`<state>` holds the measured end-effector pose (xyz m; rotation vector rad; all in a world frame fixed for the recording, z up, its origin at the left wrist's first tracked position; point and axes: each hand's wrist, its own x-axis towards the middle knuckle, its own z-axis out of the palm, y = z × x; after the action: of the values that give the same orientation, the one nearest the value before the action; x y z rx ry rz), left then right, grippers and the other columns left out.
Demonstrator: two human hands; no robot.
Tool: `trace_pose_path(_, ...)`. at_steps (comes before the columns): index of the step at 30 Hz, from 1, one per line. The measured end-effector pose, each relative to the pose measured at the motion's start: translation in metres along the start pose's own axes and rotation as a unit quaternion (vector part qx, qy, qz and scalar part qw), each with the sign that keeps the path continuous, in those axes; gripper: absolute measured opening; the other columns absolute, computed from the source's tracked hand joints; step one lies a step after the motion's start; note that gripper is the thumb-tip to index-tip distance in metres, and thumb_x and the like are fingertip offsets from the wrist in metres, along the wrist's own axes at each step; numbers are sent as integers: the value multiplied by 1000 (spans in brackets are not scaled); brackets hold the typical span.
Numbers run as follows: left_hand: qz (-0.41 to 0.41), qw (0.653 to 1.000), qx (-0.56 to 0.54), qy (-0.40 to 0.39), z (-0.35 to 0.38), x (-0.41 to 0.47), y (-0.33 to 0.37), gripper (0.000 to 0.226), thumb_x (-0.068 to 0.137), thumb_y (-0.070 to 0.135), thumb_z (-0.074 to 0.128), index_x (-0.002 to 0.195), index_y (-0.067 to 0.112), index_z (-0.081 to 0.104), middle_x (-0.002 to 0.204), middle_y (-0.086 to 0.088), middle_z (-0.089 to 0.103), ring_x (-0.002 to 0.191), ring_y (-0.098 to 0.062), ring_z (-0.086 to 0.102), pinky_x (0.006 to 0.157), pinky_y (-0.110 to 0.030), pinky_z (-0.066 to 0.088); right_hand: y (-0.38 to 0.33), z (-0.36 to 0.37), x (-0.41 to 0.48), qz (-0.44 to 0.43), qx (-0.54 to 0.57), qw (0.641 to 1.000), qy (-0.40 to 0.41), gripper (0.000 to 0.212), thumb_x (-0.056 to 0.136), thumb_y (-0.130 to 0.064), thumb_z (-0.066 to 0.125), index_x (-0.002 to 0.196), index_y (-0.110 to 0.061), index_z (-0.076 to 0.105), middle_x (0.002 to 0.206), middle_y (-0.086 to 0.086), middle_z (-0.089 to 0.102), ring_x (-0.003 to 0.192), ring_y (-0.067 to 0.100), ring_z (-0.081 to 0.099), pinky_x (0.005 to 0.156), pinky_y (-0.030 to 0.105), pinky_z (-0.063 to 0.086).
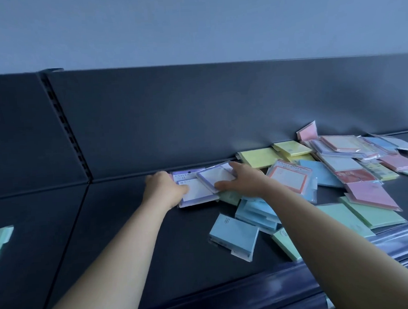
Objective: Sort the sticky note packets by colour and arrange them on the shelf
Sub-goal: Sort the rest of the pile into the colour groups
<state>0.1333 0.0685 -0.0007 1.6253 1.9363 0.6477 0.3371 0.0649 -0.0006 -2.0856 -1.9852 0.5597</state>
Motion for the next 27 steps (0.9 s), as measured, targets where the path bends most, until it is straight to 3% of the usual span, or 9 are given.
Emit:
trace_pose_path(2, -1, 1000, -28, -9, -2, -5, 0, 34, 66, 24, 80, 83, 11, 54, 108, -9, 57, 76, -18, 53, 49, -24, 37, -2, 1, 4, 14, -42, 999, 2, 84, 75, -73, 56, 137, -18, 39, 146, 9, 38, 134, 29, 32, 109, 43, 27)
trace_pose_path(4, 6, 998, -53, -16, -5, -10, 1, 42, 61, 17, 84, 88, 10, 53, 90, -1, 57, 65, -14, 51, 46, -23, 36, -2, 0, 7, 39, -76, 996, -12, 92, 69, -81, 53, 137, -20, 40, 143, 10, 40, 133, 32, 32, 107, 44, 26)
trace_pose_path(9, 10, 987, -157, -40, -10, -16, -8, 56, 66, 5, 85, 74, 30, 35, 81, 13, 51, 79, -11, 54, 56, -19, 41, -9, -3, 6, 46, -22, 997, 54, 113, 56, -75, 72, 142, -16, 29, 138, 10, 40, 127, 33, 40, 104, 43, 35)
trace_pose_path(12, 8, 979, -201, -30, -19, -21, -16, 44, 75, 4, 76, 83, 28, 39, 92, 6, 62, 85, -15, 57, 59, -19, 42, -18, -3, 7, 15, 90, 992, 92, 95, 59, -53, 84, 131, -13, 38, 125, 5, 43, 114, 24, 48, 92, 35, 44)
trace_pose_path(15, 18, 973, -232, 6, -33, -20, -26, 23, 83, 1, 60, 100, 16, 58, 98, 0, 69, 93, -24, 67, 75, -40, 58, -28, -1, 8, -25, 186, 977, 100, 71, 63, -37, 85, 118, -15, 46, 113, 2, 55, 97, 20, 56, 79, 32, 48)
trace_pose_path(20, 42, 965, -249, 69, -65, -29, -47, 33, 90, 3, 39, 104, 29, 54, 102, 3, 62, 96, -28, 64, 79, -48, 59, -64, 8, 1, -100, 250, 962, 42, 59, 67, -19, 84, 114, -18, 48, 95, -7, 61, 79, 9, 61, 63, 23, 48)
trace_pose_path(23, 52, 965, -245, 76, -86, -40, -65, 29, 88, 15, 42, 95, 41, 54, 99, 5, 66, 94, -29, 65, 86, -53, 55, -93, 16, -5, -150, 230, 961, 15, 58, 67, -17, 84, 110, -22, 45, 89, -11, 59, 70, 0, 57, 56, 13, 42)
trace_pose_path(25, 55, 964, -250, 73, -101, -49, -80, 19, 86, 24, 55, 99, 39, 55, 99, 9, 69, 92, -20, 68, 87, -48, 55, -115, 22, -9, -178, 214, 960, 6, 53, 68, -17, 83, 103, -23, 44, 89, -7, 61, 65, 1, 54, 53, 10, 39)
trace_pose_path(27, 55, 963, -250, 84, -117, -57, -97, 28, 82, 25, 69, 106, 31, 55, 101, 11, 68, 91, -13, 67, 85, -42, 56, -142, 31, -15, -200, 209, 957, -3, 51, 68, -18, 83, 101, -25, 45, 100, 2, 60, 66, 7, 54, 54, 13, 41)
